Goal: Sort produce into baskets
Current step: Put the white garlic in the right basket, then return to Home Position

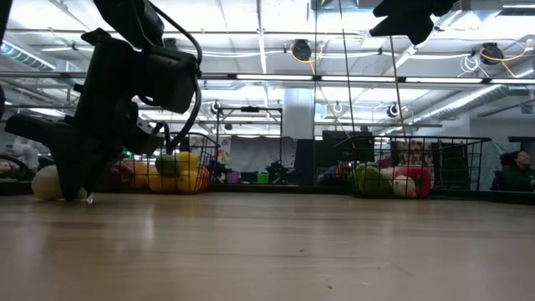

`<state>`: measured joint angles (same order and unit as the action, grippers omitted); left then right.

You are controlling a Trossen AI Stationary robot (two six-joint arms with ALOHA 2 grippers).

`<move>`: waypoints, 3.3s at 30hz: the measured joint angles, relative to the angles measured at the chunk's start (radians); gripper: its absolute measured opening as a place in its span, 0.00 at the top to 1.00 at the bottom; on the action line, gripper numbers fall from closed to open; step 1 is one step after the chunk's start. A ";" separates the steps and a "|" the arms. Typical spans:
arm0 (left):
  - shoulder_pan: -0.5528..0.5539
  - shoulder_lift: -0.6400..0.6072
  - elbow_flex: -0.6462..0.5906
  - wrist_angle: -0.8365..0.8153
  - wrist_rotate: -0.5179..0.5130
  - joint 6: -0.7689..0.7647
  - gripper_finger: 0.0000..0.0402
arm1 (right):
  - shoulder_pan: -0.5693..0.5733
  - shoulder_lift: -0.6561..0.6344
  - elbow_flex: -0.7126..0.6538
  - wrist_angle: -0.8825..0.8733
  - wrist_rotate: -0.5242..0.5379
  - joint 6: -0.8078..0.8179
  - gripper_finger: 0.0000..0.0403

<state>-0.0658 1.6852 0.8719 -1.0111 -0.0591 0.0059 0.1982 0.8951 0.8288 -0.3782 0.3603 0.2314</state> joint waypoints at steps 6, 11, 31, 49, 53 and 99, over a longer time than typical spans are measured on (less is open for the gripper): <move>0.000 0.000 0.000 0.000 -0.001 0.000 0.74 | 0.000 0.000 0.000 0.000 0.000 0.000 0.45; 0.000 0.000 0.000 0.000 -0.002 -0.001 0.74 | 0.000 0.000 0.000 0.000 0.000 0.000 0.45; -0.001 0.001 0.388 0.009 -0.118 0.084 0.74 | 0.001 -0.016 -0.001 0.014 -0.086 -0.002 0.45; 0.151 0.090 0.617 1.249 -0.102 0.665 0.74 | 0.272 -0.249 0.000 0.304 -0.181 -0.280 0.45; 0.231 0.211 0.618 1.584 -0.003 0.655 0.74 | 0.315 -0.253 0.000 0.300 -0.190 -0.296 0.45; 0.088 -0.161 0.327 0.923 -0.122 0.102 0.97 | 0.176 -0.218 -0.357 0.487 0.002 -0.382 0.95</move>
<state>0.0223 1.5245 1.1991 -0.0879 -0.1811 0.1081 0.3737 0.6771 0.4721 0.1087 0.3620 -0.1510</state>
